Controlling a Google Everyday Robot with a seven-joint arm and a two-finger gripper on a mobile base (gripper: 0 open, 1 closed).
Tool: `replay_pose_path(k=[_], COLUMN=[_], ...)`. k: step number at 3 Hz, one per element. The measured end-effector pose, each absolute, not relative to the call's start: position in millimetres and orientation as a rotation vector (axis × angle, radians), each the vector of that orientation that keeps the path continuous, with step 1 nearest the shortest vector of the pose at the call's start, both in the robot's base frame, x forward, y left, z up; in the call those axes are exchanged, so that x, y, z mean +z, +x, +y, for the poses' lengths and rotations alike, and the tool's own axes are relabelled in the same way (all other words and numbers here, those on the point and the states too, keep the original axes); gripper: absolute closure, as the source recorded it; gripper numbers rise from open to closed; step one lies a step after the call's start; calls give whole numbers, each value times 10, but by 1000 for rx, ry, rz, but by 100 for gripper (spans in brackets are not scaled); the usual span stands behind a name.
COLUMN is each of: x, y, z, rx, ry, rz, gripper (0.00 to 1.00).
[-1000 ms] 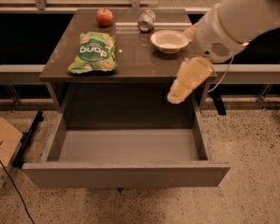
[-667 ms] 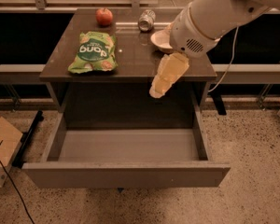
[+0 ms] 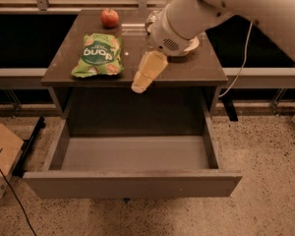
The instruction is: Place green rice chip bag into top drawer
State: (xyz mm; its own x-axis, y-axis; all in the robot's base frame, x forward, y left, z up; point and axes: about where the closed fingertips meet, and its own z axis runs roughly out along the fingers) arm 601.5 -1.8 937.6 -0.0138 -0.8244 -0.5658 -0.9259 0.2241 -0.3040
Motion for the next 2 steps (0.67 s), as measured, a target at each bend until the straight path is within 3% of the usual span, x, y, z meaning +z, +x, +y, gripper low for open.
replay_pose_path(k=[2], x=[9228], y=[6693], z=[600], rx=[265], ry=[-1516], rz=[1777], gripper=[0])
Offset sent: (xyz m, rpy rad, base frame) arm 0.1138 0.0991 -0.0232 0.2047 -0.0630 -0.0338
